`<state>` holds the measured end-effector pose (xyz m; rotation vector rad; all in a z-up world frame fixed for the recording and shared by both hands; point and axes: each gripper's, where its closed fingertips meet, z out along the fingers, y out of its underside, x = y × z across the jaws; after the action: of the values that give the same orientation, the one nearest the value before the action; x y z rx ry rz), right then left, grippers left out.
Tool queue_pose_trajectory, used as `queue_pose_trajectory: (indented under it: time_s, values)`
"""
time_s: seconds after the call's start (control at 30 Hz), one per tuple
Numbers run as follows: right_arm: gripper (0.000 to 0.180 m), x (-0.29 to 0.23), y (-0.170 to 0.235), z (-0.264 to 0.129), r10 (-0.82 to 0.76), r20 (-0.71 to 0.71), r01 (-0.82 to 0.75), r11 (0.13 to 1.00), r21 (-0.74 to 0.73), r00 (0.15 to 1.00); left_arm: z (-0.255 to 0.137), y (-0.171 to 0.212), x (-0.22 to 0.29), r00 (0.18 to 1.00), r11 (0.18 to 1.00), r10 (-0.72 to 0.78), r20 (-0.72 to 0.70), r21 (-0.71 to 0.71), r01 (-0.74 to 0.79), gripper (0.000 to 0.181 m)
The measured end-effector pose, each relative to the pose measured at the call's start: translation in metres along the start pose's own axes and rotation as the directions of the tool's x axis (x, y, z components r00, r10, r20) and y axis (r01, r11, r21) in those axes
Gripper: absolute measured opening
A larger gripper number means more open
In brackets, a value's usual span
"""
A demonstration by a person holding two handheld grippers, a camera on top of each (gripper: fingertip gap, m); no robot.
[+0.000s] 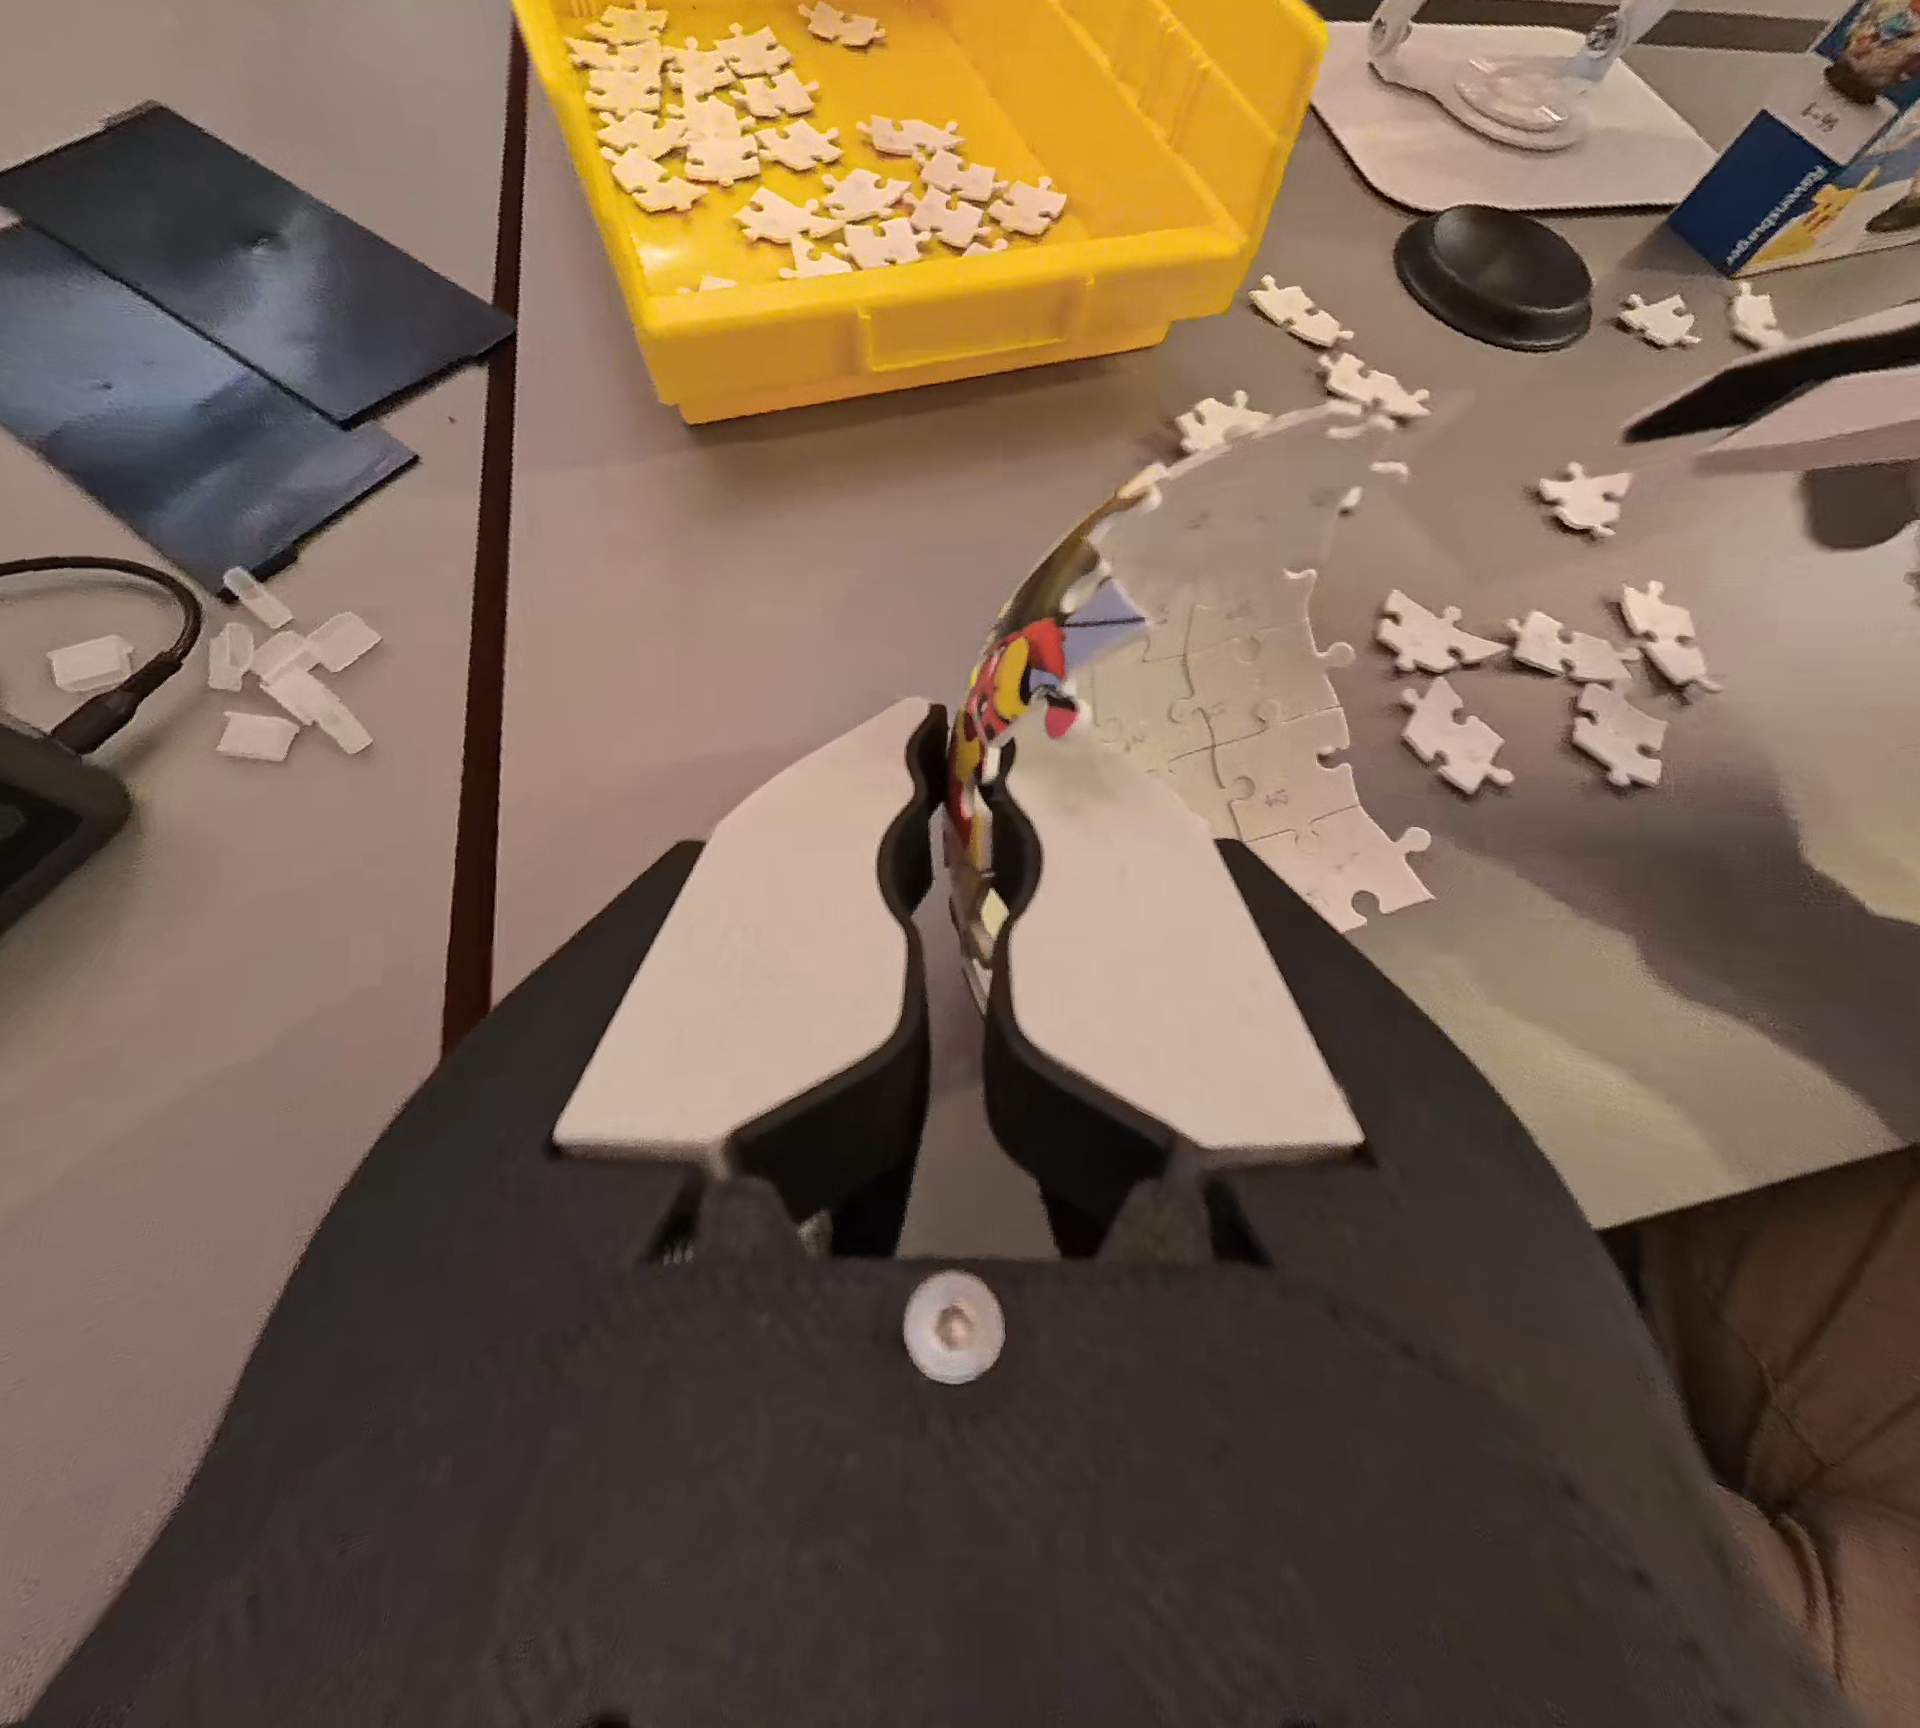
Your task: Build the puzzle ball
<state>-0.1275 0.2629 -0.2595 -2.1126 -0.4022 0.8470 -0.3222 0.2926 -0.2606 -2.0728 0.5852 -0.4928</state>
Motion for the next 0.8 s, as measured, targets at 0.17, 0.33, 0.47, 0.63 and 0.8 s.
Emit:
queue_pose_trajectory:
  time_s: [0.17, 0.33, 0.47, 0.63, 0.8]
  values:
    - [0.032, 0.035, 0.009, -0.04, -0.059, -0.099, 0.053, 0.997, -0.063, 0.993, 0.003, -0.003, -0.005, 1.0, 1.0, -0.006, 0.008, 0.001, 0.006, 0.005]
    - [0.033, 0.053, 0.033, -0.064, -0.127, -0.146, 0.105, 0.983, -0.149, 0.981, 0.008, -0.005, -0.008, 1.0, 1.0, -0.005, 0.005, 0.003, 0.005, 0.005]
    - [0.035, 0.05, 0.058, -0.068, -0.183, -0.118, 0.15, 0.958, -0.244, 0.976, 0.007, -0.006, -0.007, 1.0, 1.0, -0.009, 0.013, 0.007, 0.009, 0.005]
    - [0.044, 0.039, 0.074, -0.076, -0.262, -0.033, 0.239, 0.919, -0.313, 0.964, 0.008, 0.001, 0.0, 0.999, 0.999, -0.05, -0.002, 0.012, 0.05, 0.005]
    - [0.046, 0.033, 0.087, -0.112, -0.3, 0.04, 0.295, 0.893, -0.339, 0.953, 0.013, 0.002, 0.015, 0.998, 0.999, -0.048, -0.033, 0.008, 0.048, 0.005]
